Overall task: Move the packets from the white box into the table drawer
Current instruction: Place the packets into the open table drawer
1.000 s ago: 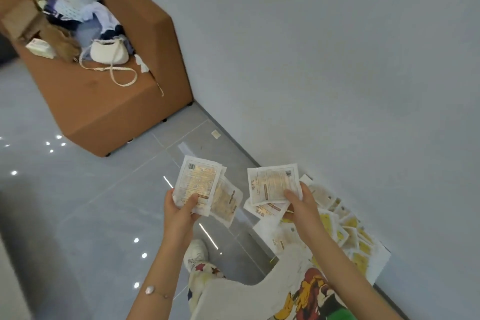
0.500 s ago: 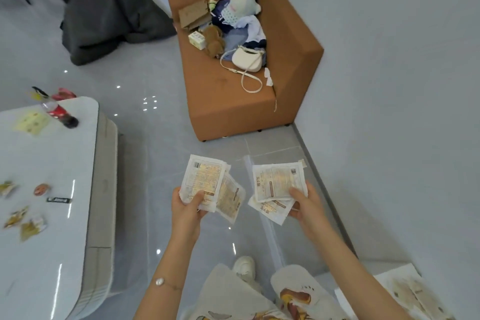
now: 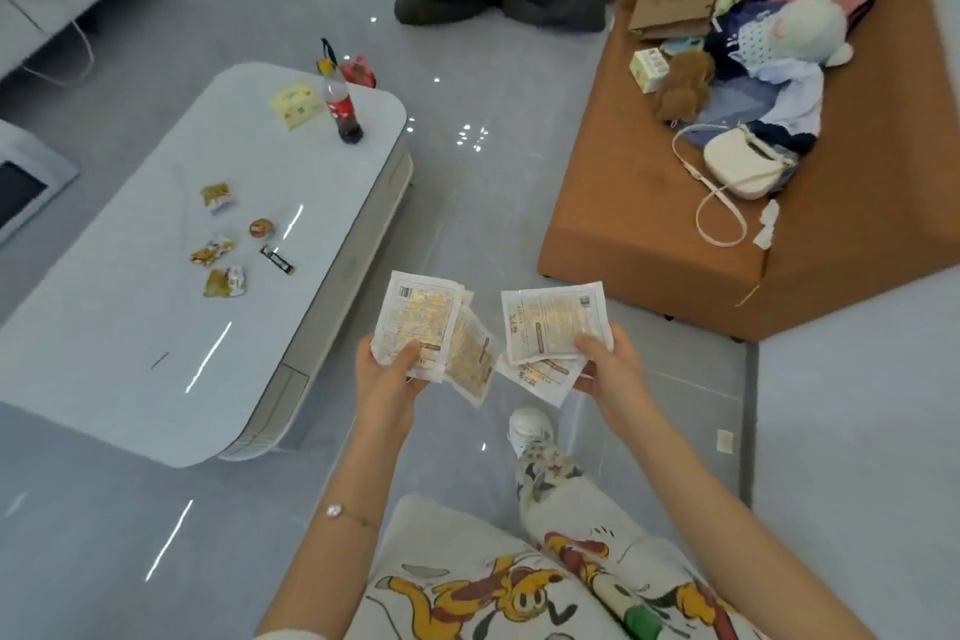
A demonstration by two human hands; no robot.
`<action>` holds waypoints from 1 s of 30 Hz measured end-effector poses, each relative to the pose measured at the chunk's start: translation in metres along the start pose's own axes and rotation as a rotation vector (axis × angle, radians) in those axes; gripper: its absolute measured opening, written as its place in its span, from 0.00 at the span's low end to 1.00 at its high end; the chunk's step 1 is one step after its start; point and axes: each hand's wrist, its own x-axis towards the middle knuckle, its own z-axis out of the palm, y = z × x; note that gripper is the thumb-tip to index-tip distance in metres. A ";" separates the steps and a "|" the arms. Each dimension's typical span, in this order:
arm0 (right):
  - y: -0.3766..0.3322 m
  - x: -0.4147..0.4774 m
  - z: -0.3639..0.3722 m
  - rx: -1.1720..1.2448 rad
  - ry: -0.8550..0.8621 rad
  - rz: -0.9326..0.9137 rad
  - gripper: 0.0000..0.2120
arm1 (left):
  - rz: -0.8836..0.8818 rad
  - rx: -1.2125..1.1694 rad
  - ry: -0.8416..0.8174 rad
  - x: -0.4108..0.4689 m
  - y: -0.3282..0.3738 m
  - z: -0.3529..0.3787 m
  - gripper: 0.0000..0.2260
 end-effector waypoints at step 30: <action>-0.095 0.339 0.357 -0.540 -0.610 0.264 0.13 | 0.111 -0.829 0.763 0.273 0.068 -0.091 0.19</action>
